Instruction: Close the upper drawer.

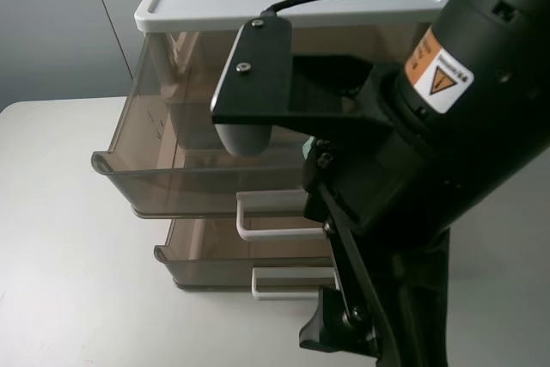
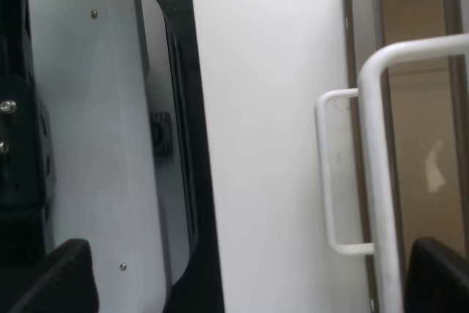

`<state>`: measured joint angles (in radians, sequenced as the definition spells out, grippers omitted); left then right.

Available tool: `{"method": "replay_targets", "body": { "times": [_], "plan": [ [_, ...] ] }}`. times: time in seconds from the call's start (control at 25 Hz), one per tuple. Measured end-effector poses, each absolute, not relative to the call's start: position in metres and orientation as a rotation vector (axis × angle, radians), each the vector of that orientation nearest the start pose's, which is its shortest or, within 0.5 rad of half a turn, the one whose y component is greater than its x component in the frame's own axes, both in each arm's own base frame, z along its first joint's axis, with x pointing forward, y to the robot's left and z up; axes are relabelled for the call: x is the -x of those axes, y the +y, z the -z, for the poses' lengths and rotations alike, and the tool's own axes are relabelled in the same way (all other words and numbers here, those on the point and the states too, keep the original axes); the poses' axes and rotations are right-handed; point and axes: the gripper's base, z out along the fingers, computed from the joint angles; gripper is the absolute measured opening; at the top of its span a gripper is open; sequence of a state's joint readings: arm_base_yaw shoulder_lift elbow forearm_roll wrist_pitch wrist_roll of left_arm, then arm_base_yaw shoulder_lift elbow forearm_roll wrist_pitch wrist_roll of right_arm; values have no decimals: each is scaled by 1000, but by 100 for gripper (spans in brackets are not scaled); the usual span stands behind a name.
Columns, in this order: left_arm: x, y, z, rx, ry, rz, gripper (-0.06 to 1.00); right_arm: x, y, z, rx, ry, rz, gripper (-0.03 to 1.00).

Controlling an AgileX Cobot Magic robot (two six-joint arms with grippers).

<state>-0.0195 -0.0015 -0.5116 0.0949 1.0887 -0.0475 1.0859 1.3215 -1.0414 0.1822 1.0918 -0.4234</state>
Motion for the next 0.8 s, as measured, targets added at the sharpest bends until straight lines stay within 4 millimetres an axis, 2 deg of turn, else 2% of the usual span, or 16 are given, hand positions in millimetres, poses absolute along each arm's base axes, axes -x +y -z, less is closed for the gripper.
{"method": "replay_targets", "body": {
  "times": [0.8],
  "plan": [
    [8, 8, -279, 36, 2056, -72, 74, -109, 227, -291, 1902, 2112, -304, 63]
  ]
}}
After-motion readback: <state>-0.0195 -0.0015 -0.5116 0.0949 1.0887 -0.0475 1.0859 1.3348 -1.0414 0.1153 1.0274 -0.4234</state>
